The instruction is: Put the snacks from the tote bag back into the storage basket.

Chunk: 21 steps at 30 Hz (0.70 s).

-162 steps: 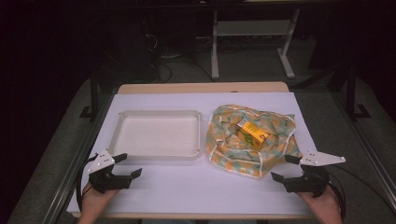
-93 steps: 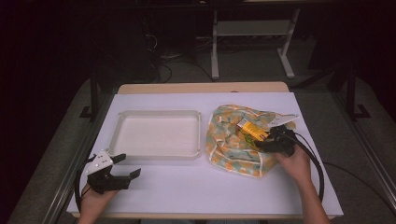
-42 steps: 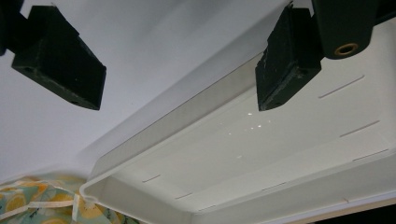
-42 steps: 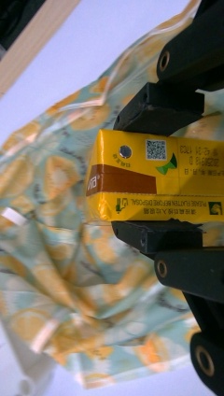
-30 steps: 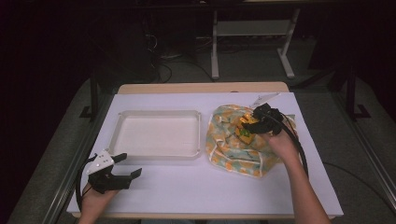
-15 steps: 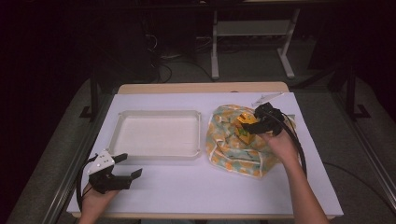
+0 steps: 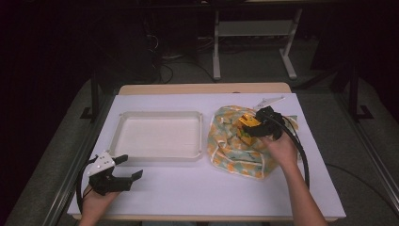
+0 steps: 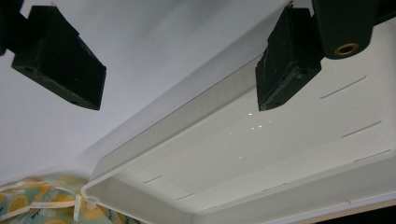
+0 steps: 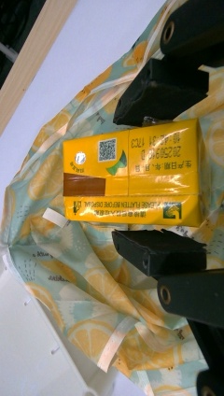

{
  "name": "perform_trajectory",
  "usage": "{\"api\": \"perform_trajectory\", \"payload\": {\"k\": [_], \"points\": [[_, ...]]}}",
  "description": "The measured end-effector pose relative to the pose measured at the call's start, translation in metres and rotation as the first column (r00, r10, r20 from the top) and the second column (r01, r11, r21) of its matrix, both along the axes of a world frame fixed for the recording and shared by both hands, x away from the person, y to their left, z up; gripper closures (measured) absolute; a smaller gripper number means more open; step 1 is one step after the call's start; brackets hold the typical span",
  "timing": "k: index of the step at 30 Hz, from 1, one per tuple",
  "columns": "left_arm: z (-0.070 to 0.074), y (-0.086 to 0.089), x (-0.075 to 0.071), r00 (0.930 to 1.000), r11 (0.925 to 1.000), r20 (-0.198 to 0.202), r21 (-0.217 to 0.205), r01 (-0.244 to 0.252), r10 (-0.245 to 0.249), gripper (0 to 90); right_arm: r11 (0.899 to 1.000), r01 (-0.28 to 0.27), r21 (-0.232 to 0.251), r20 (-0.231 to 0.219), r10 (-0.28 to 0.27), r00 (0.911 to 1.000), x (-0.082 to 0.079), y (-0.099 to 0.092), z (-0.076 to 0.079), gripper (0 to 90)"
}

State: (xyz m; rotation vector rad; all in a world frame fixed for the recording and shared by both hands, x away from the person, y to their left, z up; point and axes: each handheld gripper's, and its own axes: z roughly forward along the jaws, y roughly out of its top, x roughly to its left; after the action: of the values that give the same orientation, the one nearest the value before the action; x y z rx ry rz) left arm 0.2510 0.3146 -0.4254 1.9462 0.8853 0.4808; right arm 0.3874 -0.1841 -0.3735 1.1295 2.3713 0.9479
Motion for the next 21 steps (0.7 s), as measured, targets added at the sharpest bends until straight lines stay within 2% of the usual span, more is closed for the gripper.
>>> {"api": "perform_trajectory", "payload": {"k": [5,11,12,15,18,21], "points": [[-0.0001,-0.0004,0.0,1.0,1.0,-0.003,-0.001,-0.001,0.001,15.7,1.0,0.002,0.009,-0.002,-0.002,1.0,-0.0013,0.0004,-0.0021,37.8],[-0.0003,-0.0004,0.0002,1.0,1.0,-0.004,0.002,0.0,0.001,15.7,1.0,0.006,-0.03,0.0,-0.006,1.0,-0.0021,0.002,-0.0046,44.9],[-0.0004,-0.0004,0.0003,1.0,1.0,-0.004,0.003,-0.001,0.001,15.7,1.0,0.008,-0.029,0.017,-0.007,0.9998,-0.0025,0.0011,-0.005,46.8],[-0.0006,-0.0007,0.0002,1.0,1.0,-0.004,0.002,-0.001,0.001,15.8,1.0,0.006,-0.03,0.028,-0.005,0.9996,-0.0035,0.0001,-0.0058,47.6],[-0.0006,-0.0005,0.0003,1.0,1.0,-0.005,0.004,-0.001,0.001,15.8,0.999,-0.003,-0.05,0.035,0.005,0.9994,-0.0034,0.0019,-0.005,48.0],[-0.0006,-0.0003,0.0004,1.0,1.0,-0.005,0.004,-0.001,0.001,15.7,0.998,-0.008,-0.056,0.03,0.01,0.9995,-0.0025,0.0024,-0.0043,48.3]]}}
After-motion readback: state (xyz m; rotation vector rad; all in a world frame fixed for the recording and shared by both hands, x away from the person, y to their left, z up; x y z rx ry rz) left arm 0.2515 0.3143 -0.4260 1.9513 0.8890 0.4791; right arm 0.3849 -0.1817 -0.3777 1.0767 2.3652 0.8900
